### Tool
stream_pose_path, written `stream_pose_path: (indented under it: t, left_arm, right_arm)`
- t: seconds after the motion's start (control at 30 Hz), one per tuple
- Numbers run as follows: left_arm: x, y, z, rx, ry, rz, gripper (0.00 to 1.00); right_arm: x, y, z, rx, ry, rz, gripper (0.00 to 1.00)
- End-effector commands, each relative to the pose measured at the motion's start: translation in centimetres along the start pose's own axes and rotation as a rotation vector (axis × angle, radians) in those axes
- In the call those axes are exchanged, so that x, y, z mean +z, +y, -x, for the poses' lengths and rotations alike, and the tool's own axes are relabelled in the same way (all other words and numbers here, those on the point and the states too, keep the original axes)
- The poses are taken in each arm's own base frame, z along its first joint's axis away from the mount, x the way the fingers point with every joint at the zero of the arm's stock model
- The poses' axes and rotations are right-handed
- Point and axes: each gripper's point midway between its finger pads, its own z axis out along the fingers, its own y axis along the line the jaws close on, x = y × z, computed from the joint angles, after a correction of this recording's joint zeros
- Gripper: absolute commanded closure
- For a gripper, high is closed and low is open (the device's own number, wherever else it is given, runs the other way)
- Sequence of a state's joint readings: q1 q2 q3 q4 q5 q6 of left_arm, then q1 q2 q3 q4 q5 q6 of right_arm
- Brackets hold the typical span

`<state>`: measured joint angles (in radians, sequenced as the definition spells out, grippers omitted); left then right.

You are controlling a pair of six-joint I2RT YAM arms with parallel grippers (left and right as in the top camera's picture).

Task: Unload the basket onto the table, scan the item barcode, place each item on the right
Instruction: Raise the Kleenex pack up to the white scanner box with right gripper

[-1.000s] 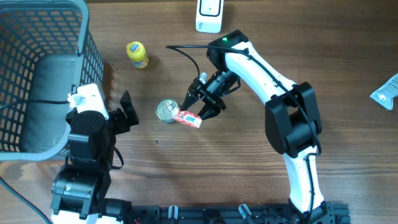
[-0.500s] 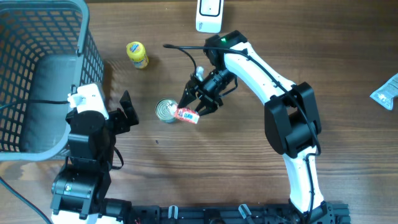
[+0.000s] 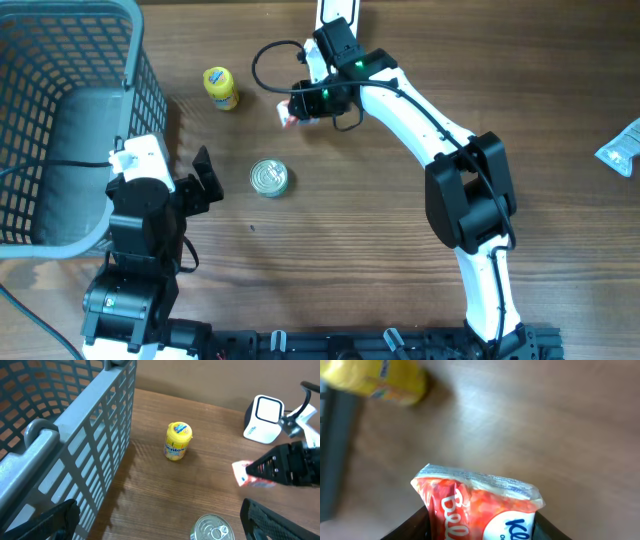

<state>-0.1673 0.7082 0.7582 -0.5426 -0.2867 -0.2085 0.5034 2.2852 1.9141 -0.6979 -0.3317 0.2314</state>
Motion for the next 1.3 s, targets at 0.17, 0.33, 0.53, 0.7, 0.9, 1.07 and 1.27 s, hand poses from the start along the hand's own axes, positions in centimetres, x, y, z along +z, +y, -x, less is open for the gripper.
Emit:
stream_pose_path:
  t: [0.17,0.33,0.53,0.7,0.9,1.07,1.27]
  left_arm:
    - [0.0,0.0,-0.4,-0.01,0.016,-0.002,0.0]
    - [0.0,0.2,-1.1,-0.002,0.043,0.006,0.0]
    - [0.0,0.3,-1.2,-0.001,0.047,0.007,0.0]
    - [0.0,0.3,-1.2,0.0,0.048,0.007,0.0]
    - [0.0,0.3,-1.5,0.003,0.059,0.01,0.0]
    - [0.0,0.4,-1.7,0.006,0.069,0.013,0.0]
    - [0.0,0.5,-1.9,0.008,0.077,0.015,0.0]
  right_arm:
    - [-1.8,-3.8,8.3,-0.294,-0.326,-0.329,0.95]
    - [-4.3,-2.6,13.7,-0.549,-0.536,-0.423,0.95]
    - [-6.7,-4.2,16.9,-0.533,-0.697,-0.511,0.95]
    - [-4.7,-5.3,17.2,-0.532,-0.725,-0.419,0.95]
    - [-2.5,-6.8,18.0,-0.512,-0.816,-0.396,0.96]
    - [-2.3,-7.4,18.8,-0.516,-0.899,-0.41,0.95]
    - [-1.9,-11.5,18.4,-0.441,-0.881,-0.445,0.95]
